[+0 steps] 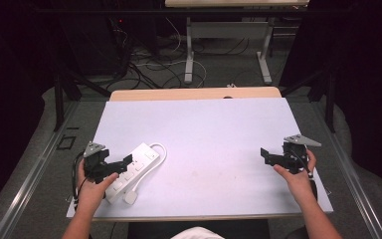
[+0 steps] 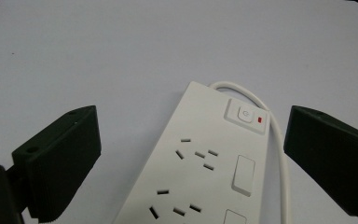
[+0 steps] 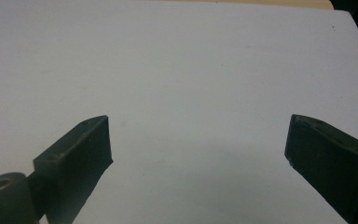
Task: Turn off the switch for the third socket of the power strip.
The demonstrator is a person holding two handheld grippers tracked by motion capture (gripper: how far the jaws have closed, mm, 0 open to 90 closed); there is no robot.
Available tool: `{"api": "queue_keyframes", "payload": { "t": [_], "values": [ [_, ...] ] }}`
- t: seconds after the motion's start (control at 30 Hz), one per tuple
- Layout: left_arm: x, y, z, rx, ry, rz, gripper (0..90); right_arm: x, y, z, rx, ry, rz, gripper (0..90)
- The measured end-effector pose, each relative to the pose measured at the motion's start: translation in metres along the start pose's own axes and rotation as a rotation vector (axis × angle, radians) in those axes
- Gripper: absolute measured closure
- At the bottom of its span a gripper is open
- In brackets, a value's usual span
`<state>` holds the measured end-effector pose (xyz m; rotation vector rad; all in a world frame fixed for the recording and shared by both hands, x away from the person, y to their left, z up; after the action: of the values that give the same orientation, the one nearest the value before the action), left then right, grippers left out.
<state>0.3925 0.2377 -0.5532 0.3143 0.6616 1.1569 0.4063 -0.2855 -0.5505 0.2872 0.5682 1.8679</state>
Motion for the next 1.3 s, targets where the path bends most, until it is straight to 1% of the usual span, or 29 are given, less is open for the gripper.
{"api": "queue_keyframes", "payload": {
  "t": [0.07, 0.1, 0.17, 0.2, 0.33, 0.4, 0.47, 0.57, 0.6, 0.67, 0.7, 0.8, 0.87, 0.97, 1.0, 1.03, 1.1, 1.2, 1.23, 1.3],
  "values": [
    [0.001, -0.001, 0.0, 0.0, 0.0, 0.0, 4.9, 0.003, 0.004, -0.002, 0.0, 0.013, 0.012, 6.8],
    [0.002, -0.001, 0.0, 0.006, 0.004, 0.007, 5.2, 0.004, 0.005, -0.002, -0.004, 0.018, 0.009, 6.8],
    [0.003, -0.001, 0.0, 0.007, 0.012, 0.007, 6.2, 0.007, 0.007, -0.003, -0.004, 0.004, 0.019, 6.8],
    [0.003, 0.0, 0.001, 0.01, 0.009, 0.008, 6.3, 0.008, 0.008, -0.003, -0.007, 0.001, 0.031, 6.8],
    [0.002, 0.002, 0.003, 0.006, 0.01, 0.009, 7.0, 0.008, 0.007, -0.001, -0.018, -0.003, 0.028, 7.5],
    [0.002, 0.004, 0.004, 0.009, 0.015, 0.002, 7.2, 0.011, 0.008, -0.001, -0.017, 0.012, 0.04, 7.8],
    [0.001, 0.008, 0.006, 0.007, 0.019, -0.01, 7.4, 0.011, 0.008, -0.003, -0.01, 0.017, 0.034, 7.8],
    [0.001, 0.011, 0.006, 0.015, 0.001, -0.001, 9.9, 0.012, 0.008, -0.003, -0.012, 0.001, 0.032, 8.2],
    [0.001, 0.012, 0.007, 0.016, -0.003, 0.001, 11.0, 0.012, 0.009, -0.003, -0.009, 0.003, 0.03, 8.4],
    [0.001, 0.015, 0.009, 0.02, -0.001, 0.004, 13.1, 0.013, 0.01, -0.003, -0.008, -0.001, 0.038, 8.6],
    [0.0, 0.016, 0.01, 0.016, 0.003, 0.005, 14.8, 0.013, 0.009, -0.002, -0.017, -0.007, 0.034, 8.7],
    [0.001, 0.018, 0.012, 0.018, 0.0, 0.008, 16.0, 0.013, 0.01, -0.002, -0.02, 0.005, 0.036, 9.1],
    [0.001, 0.019, 0.013, 0.03, 0.002, 0.009, 16.7, 0.014, 0.01, -0.002, -0.014, 0.009, 0.047, 9.3],
    [-0.001, 0.019, 0.014, 0.046, -0.002, 0.009, 17.9, 0.015, 0.009, -0.002, -0.013, 0.008, 0.048, 9.9],
    [-0.001, 0.019, 0.014, 0.051, -0.013, 0.019, 20.5, 0.016, 0.01, -0.003, -0.008, 0.003, 0.048, 10.4],
    [-0.001, 0.019, 0.014, 0.051, -0.013, 0.019, 22.0, 0.016, 0.01, -0.003, -0.009, 0.011, 0.051, 10.4],
    [-0.004, 0.021, 0.015, 0.072, -0.018, 0.019, 24.3, 0.016, 0.009, -0.003, -0.012, 0.013, 0.047, 10.9],
    [-0.005, 0.021, 0.017, 0.068, -0.025, 0.024, 28.6, 0.017, 0.009, -0.003, -0.012, 0.012, 0.049, 11.4],
    [-0.005, 0.022, 0.017, 0.078, -0.024, 0.023, 29.2, 0.018, 0.009, -0.003, -0.007, 0.006, 0.059, 11.8],
    [-0.006, 0.023, 0.018, 0.084, -0.031, 0.025, 30.5, 0.018, 0.009, -0.004, -0.007, 0.004, 0.058, 12.0]
  ]
}}
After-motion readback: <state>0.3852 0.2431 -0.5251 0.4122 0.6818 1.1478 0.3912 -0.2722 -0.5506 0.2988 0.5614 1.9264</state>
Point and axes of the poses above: each handheld gripper's, and its own axes: y roughly backward along the jaws, z roughly out of its top, x roughly to its left, the point moved 7 cm from there along -y, roughly forward along the jaws, and after that the axes turned 10 degrees about y, right-handed, at the moved point
